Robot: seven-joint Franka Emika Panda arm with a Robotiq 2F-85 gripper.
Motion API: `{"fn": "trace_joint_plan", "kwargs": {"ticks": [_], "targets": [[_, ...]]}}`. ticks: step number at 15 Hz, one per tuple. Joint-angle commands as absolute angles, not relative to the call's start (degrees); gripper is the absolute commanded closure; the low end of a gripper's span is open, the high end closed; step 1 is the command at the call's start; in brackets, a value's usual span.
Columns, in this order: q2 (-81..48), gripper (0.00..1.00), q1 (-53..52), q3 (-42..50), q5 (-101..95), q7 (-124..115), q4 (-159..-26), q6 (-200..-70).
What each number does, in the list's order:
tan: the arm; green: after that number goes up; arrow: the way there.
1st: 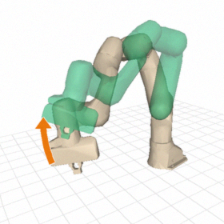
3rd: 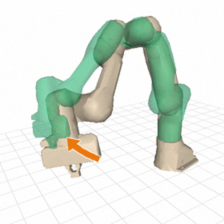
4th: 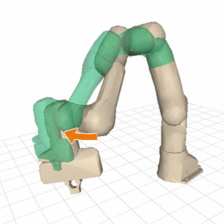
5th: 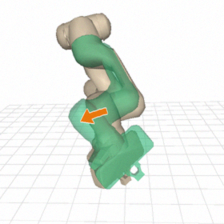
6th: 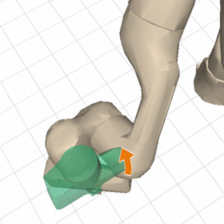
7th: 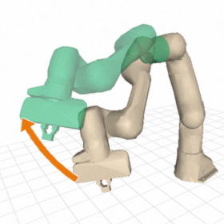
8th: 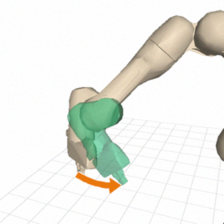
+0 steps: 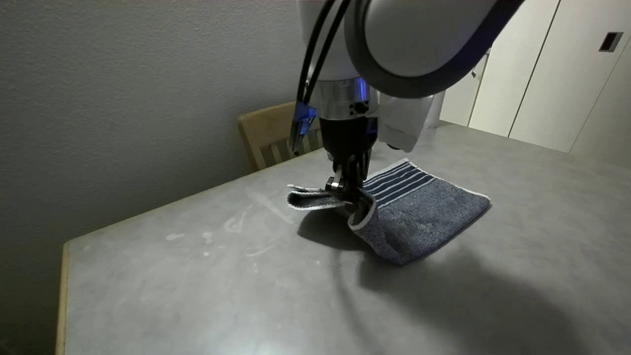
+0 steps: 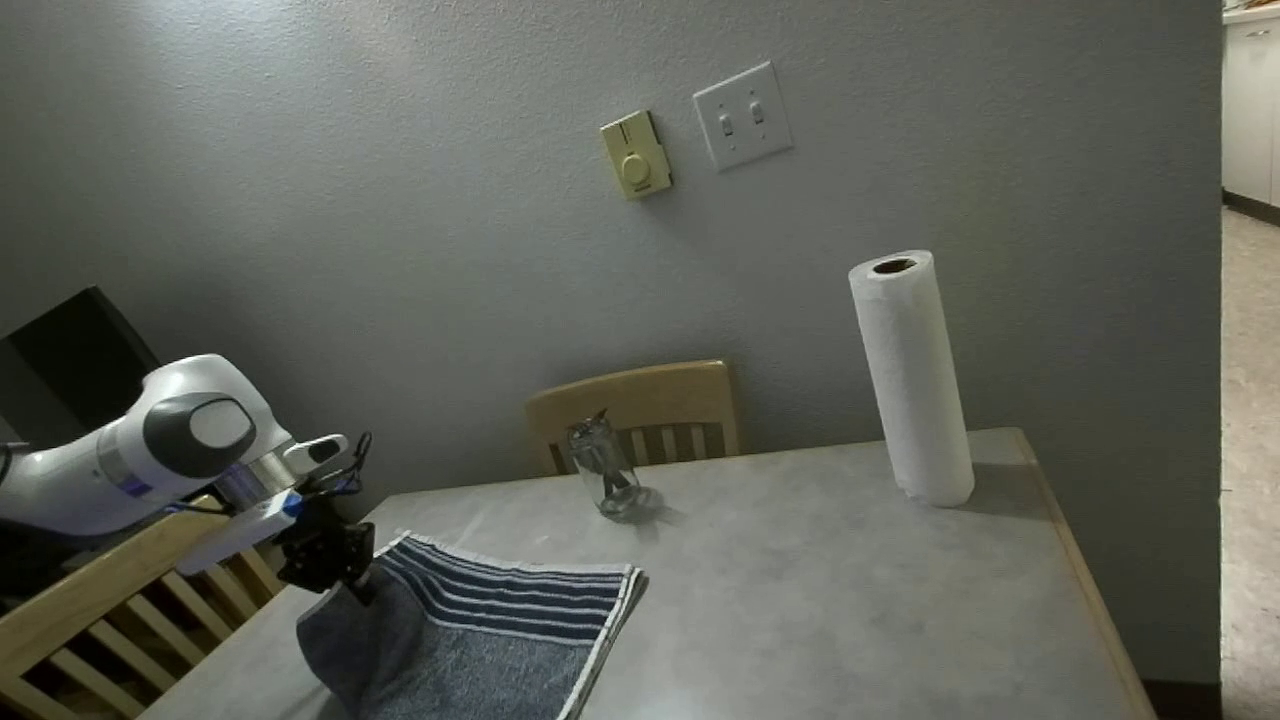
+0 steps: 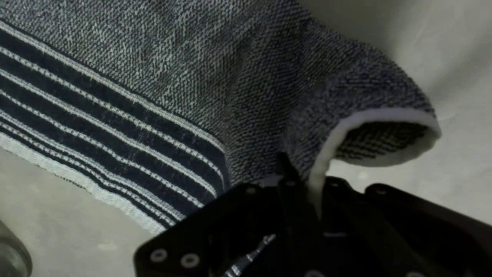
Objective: Fold the towel on the table
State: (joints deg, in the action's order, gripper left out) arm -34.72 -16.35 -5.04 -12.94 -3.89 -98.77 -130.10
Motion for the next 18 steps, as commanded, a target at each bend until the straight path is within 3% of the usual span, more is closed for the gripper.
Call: {"fn": "trace_joint_plan", "kwargs": {"ticks": [1,18], "targets": [[-30.00,0.98,-13.93,-7.73,-10.68,2.28,-102.98,-130.33],[-21.33,0.98,-3.59,-10.66,0.97,24.00,-112.55,-134.00]]}}
